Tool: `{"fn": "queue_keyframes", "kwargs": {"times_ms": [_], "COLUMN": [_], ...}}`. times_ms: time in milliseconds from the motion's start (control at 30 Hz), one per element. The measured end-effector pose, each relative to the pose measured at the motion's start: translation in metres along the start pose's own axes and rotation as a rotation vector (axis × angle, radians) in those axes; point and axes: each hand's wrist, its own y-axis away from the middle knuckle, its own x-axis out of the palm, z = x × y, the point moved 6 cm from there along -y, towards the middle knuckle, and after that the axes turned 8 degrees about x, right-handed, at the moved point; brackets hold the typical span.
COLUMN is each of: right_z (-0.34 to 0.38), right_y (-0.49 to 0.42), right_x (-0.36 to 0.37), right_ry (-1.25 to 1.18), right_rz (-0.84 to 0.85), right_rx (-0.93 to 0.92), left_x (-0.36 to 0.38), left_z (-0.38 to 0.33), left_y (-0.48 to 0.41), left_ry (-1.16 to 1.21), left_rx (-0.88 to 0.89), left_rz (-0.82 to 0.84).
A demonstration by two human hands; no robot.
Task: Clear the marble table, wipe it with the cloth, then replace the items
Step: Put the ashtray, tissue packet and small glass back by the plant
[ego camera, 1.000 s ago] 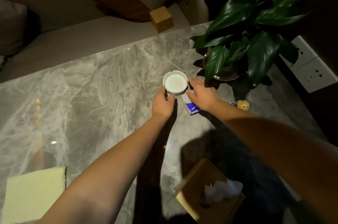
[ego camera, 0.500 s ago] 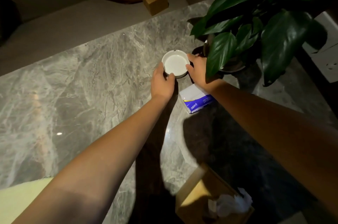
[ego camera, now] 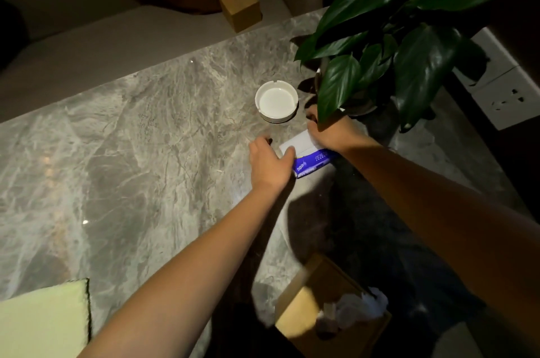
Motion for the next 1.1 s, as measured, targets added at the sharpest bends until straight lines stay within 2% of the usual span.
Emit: {"fn": "queue_keyframes", "kwargs": {"times_ms": [133,200,400,533,867,1000,1100], "right_z": [-0.009,-0.014,-0.035,-0.038,-0.033,-0.033,-0.033], "right_y": [0.016,0.022,0.042,0.047,0.040,0.045,0.049], "right_x": [0.007,0.016,0.026,0.033,0.034,0.024,0.002], "right_ry": [-0.003,-0.026,-0.072,-0.057,-0.110,-0.047,0.029], "right_rz": [0.016,0.073,0.087,0.159,0.149,0.119,0.028], "right_rx": [-0.008,0.014,0.058,0.042,0.070,0.032,-0.012], "left_x": [0.019,0.022,0.013,0.002,0.004,0.005,0.004], "left_z": [0.009,0.011,0.012,-0.008,-0.025,-0.027,-0.046], "left_y": [0.029,0.032,0.016,0.004,-0.015,-0.013,-0.003], "left_ry": [0.124,0.185,0.368,0.466,0.424,0.278,0.107], "left_rx": [-0.129,-0.191,-0.308,-0.257,-0.150,-0.077,0.101], "left_rz": [0.097,0.091,0.034,-0.031,-0.024,0.023,0.039]}}
